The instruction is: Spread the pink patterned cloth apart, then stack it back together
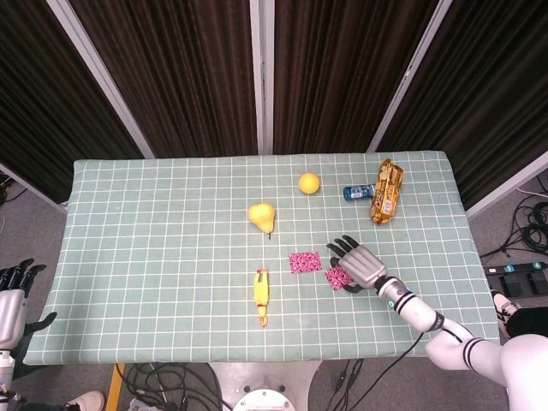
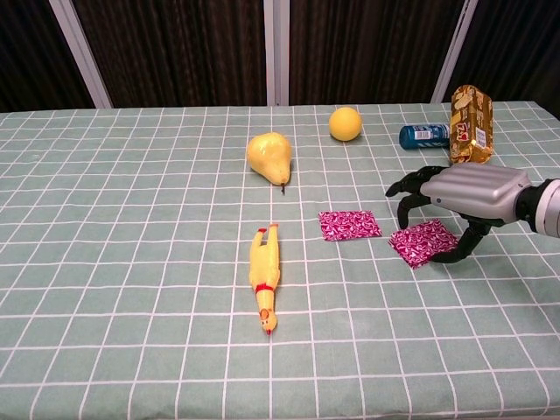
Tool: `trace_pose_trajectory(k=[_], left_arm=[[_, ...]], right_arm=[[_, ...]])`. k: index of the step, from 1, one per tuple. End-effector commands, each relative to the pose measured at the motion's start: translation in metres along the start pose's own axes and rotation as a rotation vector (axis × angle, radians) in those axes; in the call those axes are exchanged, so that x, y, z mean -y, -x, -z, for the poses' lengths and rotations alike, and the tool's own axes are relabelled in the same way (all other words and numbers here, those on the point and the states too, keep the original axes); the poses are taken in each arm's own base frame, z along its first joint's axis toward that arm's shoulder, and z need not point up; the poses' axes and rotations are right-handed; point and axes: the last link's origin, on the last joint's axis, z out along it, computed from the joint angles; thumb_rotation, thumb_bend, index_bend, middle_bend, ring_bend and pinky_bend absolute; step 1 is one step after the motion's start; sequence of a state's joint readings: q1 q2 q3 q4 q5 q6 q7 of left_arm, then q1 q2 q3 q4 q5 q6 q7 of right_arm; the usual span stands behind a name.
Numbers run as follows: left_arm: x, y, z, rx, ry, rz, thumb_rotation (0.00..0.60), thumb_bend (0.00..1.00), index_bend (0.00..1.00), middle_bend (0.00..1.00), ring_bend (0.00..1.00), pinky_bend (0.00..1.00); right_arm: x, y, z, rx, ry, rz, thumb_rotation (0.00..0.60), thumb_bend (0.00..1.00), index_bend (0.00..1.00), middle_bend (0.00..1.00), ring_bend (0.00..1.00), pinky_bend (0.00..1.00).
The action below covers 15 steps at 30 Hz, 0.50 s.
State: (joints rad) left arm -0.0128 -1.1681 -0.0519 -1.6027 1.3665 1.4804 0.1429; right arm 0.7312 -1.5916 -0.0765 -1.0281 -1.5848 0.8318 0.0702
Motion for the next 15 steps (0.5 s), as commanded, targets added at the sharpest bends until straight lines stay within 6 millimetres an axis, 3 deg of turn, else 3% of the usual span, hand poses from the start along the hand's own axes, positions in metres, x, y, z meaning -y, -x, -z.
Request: trace_pose_trajectory(k=[1, 15], left_arm=[[0.0002, 0.0, 0.0002, 0.0, -0.001, 0.0, 0.6, 0.03, 0.26, 0.23, 0.17, 0.14], [0.0007, 0.0008, 0.0009, 0.0, -0.003, 0.002, 0.6, 0.03, 0.26, 0.23, 0.17, 0.14]], right_arm=[[0.0001, 0.0005, 0.0003, 0.001, -0.003, 0.003, 0.494, 0.17, 0.33, 0.07, 0.0, 0.0], [0.0003, 0.004, 0.0007, 0.01, -0.004, 0.025, 0.481, 0.17, 0.32, 0.07, 0.0, 0.0]])
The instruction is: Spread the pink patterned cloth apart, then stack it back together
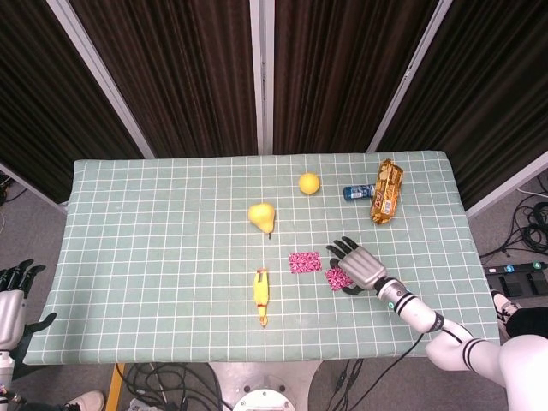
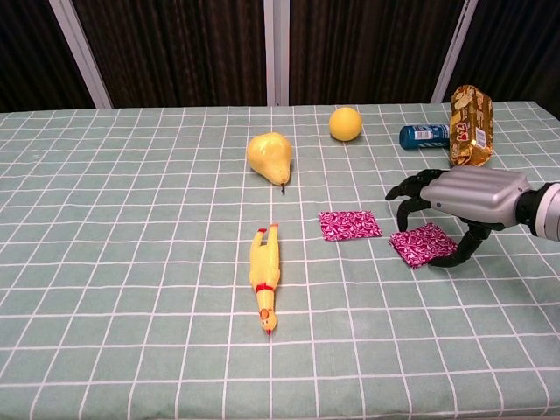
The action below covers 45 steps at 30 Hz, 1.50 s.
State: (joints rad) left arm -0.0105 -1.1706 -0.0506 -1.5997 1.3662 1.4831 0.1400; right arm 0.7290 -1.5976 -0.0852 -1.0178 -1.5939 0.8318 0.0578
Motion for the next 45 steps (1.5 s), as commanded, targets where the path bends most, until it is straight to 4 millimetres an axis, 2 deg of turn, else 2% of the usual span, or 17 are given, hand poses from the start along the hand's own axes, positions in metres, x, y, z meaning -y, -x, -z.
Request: trace_pose_trajectory(k=[1, 13, 19, 25, 32, 45], left_arm=[[0.0, 0.0, 0.0, 0.002, 0.0, 0.0, 0.6, 0.03, 0.26, 0.23, 0.17, 0.14], [0.0, 0.0, 0.0, 0.0, -0.001, 0.0, 0.6, 0.03, 0.26, 0.23, 0.17, 0.14], [0.0, -0.001, -0.001, -0.003, 0.003, 0.001, 0.6, 0.03, 0.26, 0.23, 0.17, 0.14], [-0.001, -0.002, 0.0, -0.011, 0.008, 0.006, 0.6, 0.03, 0.26, 0.23, 0.17, 0.14], [0.004, -0.002, 0.003, -0.008, -0.008, 0.007, 0.6, 0.03, 0.26, 0.23, 0.17, 0.14], [0.005, -0.001, 0.002, -0.004, -0.004, 0.007, 0.6, 0.03, 0.26, 0.23, 0.17, 0.14]], right_arm=[[-0.001, 0.001, 0.0, 0.002, 0.003, 0.003, 0.48, 0.17, 0.32, 0.07, 0.0, 0.0], [-0.003, -0.003, -0.002, -0.009, 0.0, 0.027, 0.475, 0.17, 0.31, 0.07, 0.0, 0.0], [0.001, -0.015, -0.003, -0.047, 0.006, -0.078, 0.447, 0.17, 0.29, 0.07, 0.0, 0.0], [0.021, -0.03, -0.025, -0.072, 0.032, -0.157, 0.444, 0.16, 0.29, 0.07, 0.0, 0.0], [0.037, -0.036, -0.053, -0.054, 0.068, -0.163, 0.439, 0.16, 0.27, 0.06, 0.0, 0.0], [0.052, -0.033, -0.068, -0.018, 0.081, -0.132, 0.427, 0.16, 0.25, 0.05, 0.0, 0.0]])
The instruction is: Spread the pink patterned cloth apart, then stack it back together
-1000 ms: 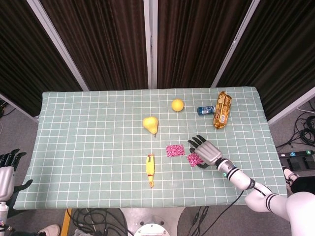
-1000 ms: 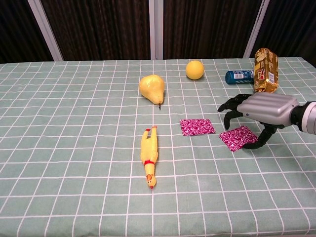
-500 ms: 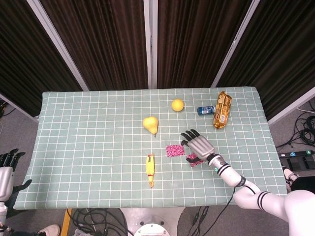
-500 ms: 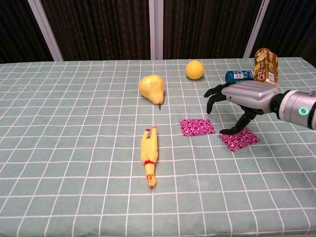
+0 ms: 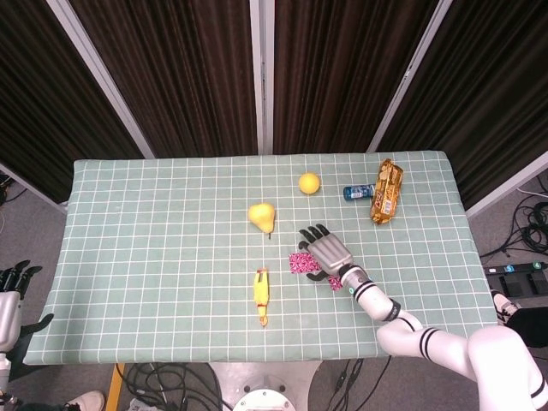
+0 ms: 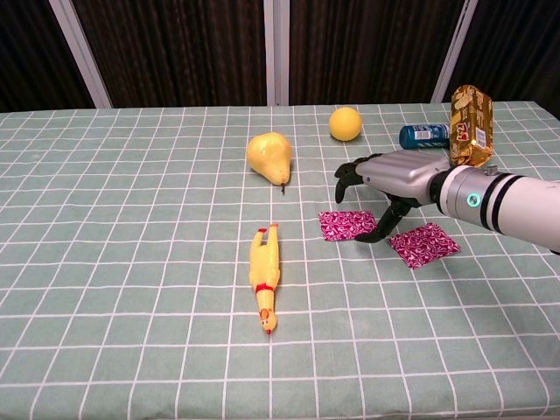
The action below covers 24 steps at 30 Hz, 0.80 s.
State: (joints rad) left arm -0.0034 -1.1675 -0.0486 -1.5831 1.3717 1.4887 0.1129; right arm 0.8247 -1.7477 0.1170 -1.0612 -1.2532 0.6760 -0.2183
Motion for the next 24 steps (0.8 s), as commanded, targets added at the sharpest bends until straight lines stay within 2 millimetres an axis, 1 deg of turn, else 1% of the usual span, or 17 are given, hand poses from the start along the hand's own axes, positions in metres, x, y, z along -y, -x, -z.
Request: trace_pose_trajectory(k=[1, 7, 10, 13, 17, 19, 22, 24], left_arm=[[0.0002, 0.0004, 0.0001, 0.002, -0.001, 0.0, 0.6, 0.03, 0.26, 0.23, 0.17, 0.14], [0.0012, 0.0015, 0.0003, 0.005, -0.004, 0.0, 0.6, 0.03, 0.26, 0.23, 0.17, 0.14], [0.0014, 0.0015, 0.0002, 0.004, -0.005, 0.001, 0.6, 0.03, 0.26, 0.23, 0.17, 0.14], [0.002, 0.0017, 0.0002, 0.006, -0.006, 0.001, 0.6, 0.03, 0.26, 0.23, 0.17, 0.14], [0.0024, 0.0022, 0.0001, 0.007, -0.008, 0.002, 0.6, 0.03, 0.26, 0.23, 0.17, 0.14], [0.0027, 0.0022, 0.0003, 0.007, -0.009, 0.003, 0.6, 0.03, 0.26, 0.23, 0.17, 0.14], [0.0029, 0.0023, 0.0003, 0.006, -0.008, 0.003, 0.6, 0.03, 0.26, 0.23, 0.17, 0.14], [0.003, 0.0025, 0.0005, 0.007, -0.009, 0.003, 0.6, 0.03, 0.26, 0.23, 0.17, 0.14]], right_arm=[[0.0011, 0.0018, -0.0018, 0.007, 0.003, 0.007, 0.427, 0.16, 0.25, 0.05, 0.0, 0.0], [0.0015, 0.0054, -0.0047, 0.017, 0.011, 0.018, 0.426, 0.16, 0.25, 0.04, 0.0, 0.0], [0.0029, 0.0064, -0.0058, 0.013, 0.012, 0.019, 0.441, 0.16, 0.27, 0.04, 0.0, 0.0], [0.0033, 0.0075, -0.0067, 0.01, 0.015, 0.02, 0.466, 0.16, 0.31, 0.05, 0.0, 0.0], [0.0024, 0.0093, -0.008, 0.013, 0.021, 0.024, 0.487, 0.16, 0.33, 0.05, 0.0, 0.0], [0.0025, 0.0092, -0.0083, 0.008, 0.025, 0.015, 0.508, 0.16, 0.35, 0.05, 0.0, 0.0], [0.0008, 0.0071, -0.0082, -0.006, 0.029, 0.01, 0.561, 0.16, 0.38, 0.07, 0.0, 0.0], [-0.0004, 0.0044, -0.0073, -0.015, 0.029, 0.004, 0.568, 0.16, 0.39, 0.07, 0.0, 0.0]])
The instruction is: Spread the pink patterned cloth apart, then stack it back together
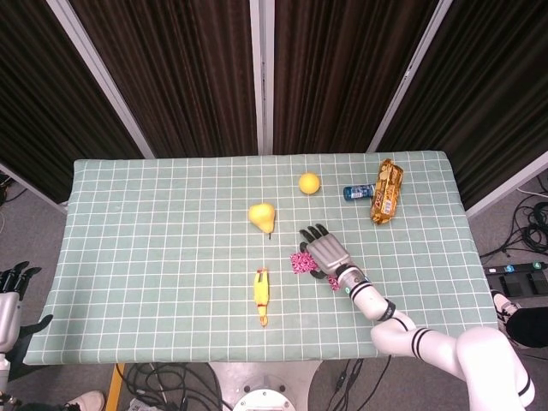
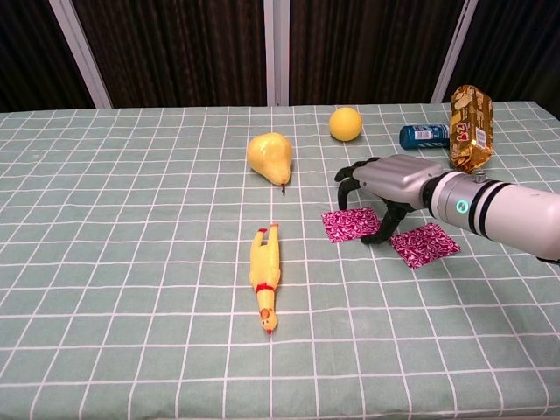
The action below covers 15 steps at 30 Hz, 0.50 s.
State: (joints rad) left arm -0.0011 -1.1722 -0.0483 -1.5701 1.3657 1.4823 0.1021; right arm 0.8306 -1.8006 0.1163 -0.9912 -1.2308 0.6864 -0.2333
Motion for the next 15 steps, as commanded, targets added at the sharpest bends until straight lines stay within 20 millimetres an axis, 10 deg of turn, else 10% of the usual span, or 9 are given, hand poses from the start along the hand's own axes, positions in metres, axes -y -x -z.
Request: trace_pose_trajectory(k=[1, 15], left_arm=[[0.0, 0.0, 0.0, 0.001, 0.0, -0.001, 0.6, 0.03, 0.26, 0.23, 0.17, 0.14], [-0.004, 0.0, -0.001, 0.002, 0.007, -0.005, 0.6, 0.03, 0.26, 0.23, 0.17, 0.14]], right_arm=[[-0.002, -0.004, 0.002, -0.015, -0.001, -0.007, 0.568, 0.16, 0.39, 0.07, 0.0, 0.0], [-0.044, -0.01, 0.053, -0.007, -0.028, 0.039, 0.534, 0.16, 0.37, 0.07, 0.0, 0.0]])
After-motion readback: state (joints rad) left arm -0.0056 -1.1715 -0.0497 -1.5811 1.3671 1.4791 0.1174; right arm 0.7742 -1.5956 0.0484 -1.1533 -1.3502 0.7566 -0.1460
